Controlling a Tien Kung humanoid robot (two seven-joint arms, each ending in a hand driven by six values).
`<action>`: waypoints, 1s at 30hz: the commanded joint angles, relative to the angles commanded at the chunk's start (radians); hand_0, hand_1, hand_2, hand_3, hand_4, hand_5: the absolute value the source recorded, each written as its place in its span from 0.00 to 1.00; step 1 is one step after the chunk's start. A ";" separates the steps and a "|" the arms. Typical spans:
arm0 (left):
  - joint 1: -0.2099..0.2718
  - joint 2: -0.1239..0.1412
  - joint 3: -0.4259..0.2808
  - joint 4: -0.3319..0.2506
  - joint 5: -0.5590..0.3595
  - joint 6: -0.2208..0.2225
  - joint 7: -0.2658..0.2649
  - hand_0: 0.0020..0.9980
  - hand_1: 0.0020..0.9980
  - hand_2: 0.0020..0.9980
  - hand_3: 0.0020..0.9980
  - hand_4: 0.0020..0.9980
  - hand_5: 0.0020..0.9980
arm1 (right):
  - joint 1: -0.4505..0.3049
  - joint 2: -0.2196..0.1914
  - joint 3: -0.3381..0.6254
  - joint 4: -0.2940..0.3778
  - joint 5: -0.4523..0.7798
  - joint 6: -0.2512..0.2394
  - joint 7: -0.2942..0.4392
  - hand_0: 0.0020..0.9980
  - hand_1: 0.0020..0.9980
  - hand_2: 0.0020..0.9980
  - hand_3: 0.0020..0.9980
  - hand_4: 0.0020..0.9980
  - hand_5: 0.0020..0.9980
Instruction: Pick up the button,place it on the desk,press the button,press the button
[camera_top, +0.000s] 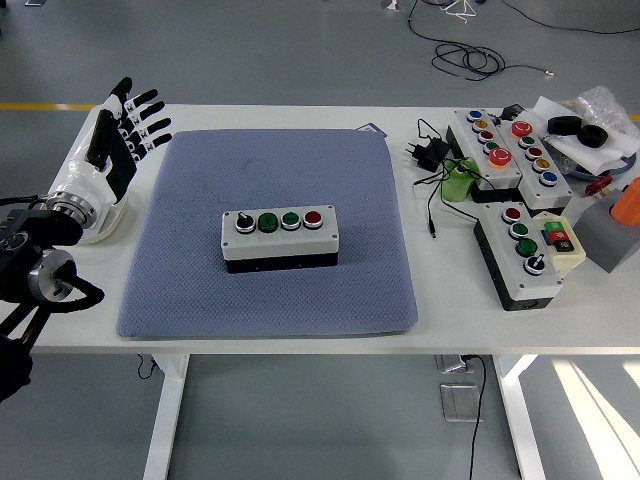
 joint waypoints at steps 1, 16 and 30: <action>0.001 0.000 0.001 0.000 0.000 -0.001 0.000 0.81 0.85 0.90 0.86 0.70 1.00 | -0.001 0.000 0.000 0.000 -0.001 0.000 0.000 0.79 0.80 0.82 0.75 0.41 0.48; -0.001 0.002 0.003 -0.002 0.006 -0.009 0.002 0.81 0.85 0.90 0.86 0.70 1.00 | -0.001 -0.001 0.005 0.000 -0.004 0.001 -0.001 0.79 0.80 0.82 0.75 0.41 0.48; -0.005 0.005 0.006 0.001 0.011 -0.024 0.010 0.81 0.85 0.89 0.86 0.70 1.00 | 0.006 -0.002 0.003 0.000 -0.004 0.001 -0.002 0.79 0.80 0.82 0.75 0.41 0.48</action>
